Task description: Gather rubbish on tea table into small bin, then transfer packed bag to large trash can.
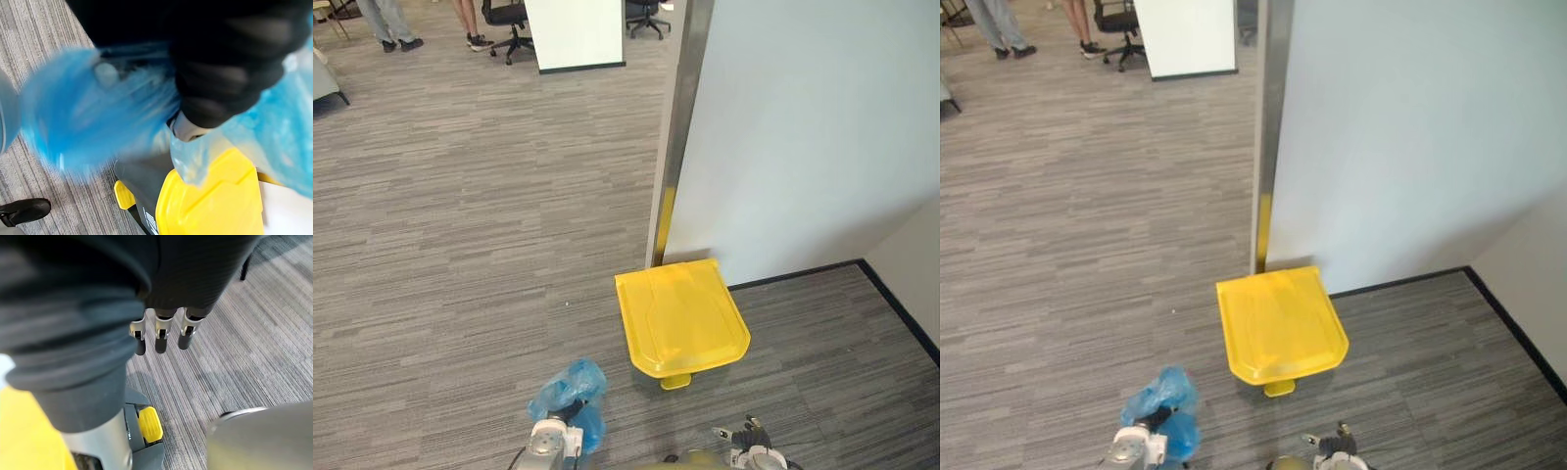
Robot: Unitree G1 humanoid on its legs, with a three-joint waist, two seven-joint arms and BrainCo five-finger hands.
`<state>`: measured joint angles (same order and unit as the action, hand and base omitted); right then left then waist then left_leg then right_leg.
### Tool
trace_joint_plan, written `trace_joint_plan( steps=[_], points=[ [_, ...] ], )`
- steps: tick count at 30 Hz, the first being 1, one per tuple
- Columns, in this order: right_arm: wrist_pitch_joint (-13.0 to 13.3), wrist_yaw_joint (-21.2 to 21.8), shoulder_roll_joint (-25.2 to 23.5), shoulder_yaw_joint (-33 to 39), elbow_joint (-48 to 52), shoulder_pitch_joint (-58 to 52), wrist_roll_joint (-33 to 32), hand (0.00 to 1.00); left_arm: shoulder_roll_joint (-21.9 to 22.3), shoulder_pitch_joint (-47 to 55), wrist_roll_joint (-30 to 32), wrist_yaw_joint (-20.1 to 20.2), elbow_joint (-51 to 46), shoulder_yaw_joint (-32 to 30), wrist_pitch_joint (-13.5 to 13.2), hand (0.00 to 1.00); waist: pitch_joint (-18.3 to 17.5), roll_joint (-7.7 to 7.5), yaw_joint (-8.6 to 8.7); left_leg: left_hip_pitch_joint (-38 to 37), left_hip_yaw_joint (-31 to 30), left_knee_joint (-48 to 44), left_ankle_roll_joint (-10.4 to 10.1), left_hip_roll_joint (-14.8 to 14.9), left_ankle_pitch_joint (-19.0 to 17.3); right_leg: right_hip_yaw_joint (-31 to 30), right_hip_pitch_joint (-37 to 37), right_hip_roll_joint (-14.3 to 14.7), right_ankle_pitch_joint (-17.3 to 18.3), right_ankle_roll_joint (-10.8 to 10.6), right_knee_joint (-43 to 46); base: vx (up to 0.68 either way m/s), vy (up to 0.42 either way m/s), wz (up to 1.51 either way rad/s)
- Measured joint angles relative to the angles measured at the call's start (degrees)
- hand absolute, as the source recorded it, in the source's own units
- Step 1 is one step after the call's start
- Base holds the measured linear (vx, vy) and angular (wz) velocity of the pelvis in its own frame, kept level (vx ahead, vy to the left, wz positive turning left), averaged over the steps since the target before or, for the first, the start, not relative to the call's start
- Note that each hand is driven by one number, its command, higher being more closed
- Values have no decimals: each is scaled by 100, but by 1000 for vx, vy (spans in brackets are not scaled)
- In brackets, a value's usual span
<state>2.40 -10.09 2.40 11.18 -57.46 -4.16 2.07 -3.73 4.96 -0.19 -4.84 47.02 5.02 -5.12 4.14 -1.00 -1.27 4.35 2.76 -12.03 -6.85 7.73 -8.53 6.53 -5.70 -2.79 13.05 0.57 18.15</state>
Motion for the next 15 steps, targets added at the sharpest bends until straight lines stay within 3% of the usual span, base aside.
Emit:
trace_joint_plan(
  steps=[7, 9, 10, 12, 13, 15],
  points=[
    [0, -9, -62, 52, 56, 53, -97, 0, 23, 19, -2, 10, -93, 110, -3, 100, 70, 47, 68, 303, -146, -123, 59, -106, 225, 282, -36, -244, -352, -41, -254, -153, 73, 20],
    [1, -13, -143, 99, 82, 38, -97, 0, 89, 31, 0, 12, -163, 103, -1, 100, 146, 46, 60, 481, -22, -922, 168, -69, -110, 281, -66, -272, -392, -53, -240, -183, 100, -11],
    [1, -12, -159, 182, 305, -78, -99, 0, 149, 38, 0, 15, -162, 110, 12, 100, 122, 109, 90, 520, 15, -1596, 197, -66, -441, 237, -68, -272, -430, -84, -243, -214, 189, -13],
    [43, -11, -183, 181, 480, -157, -90, 0, 176, 3, 0, 9, -198, 67, 9, 100, 70, 210, 186, 438, 29, -1220, 204, -86, -805, 104, -280, -226, -474, -237, -230, -175, 214, -20],
    [22, -12, -197, 183, 473, -131, -87, 0, 159, -20, 1, 8, -198, 49, 10, 100, 108, 156, 181, 462, 166, -1126, 200, -142, -771, -50, -411, -256, -537, -302, -219, -154, 174, -57],
    [24, -13, -315, 131, 479, -75, -80, 0, -38, -11, 0, -36, -190, 37, 9, 100, 120, -118, 105, 593, 530, -921, 260, -260, -680, -515, -724, -279, -835, -380, -356, -122, 159, -80]
  ],
)
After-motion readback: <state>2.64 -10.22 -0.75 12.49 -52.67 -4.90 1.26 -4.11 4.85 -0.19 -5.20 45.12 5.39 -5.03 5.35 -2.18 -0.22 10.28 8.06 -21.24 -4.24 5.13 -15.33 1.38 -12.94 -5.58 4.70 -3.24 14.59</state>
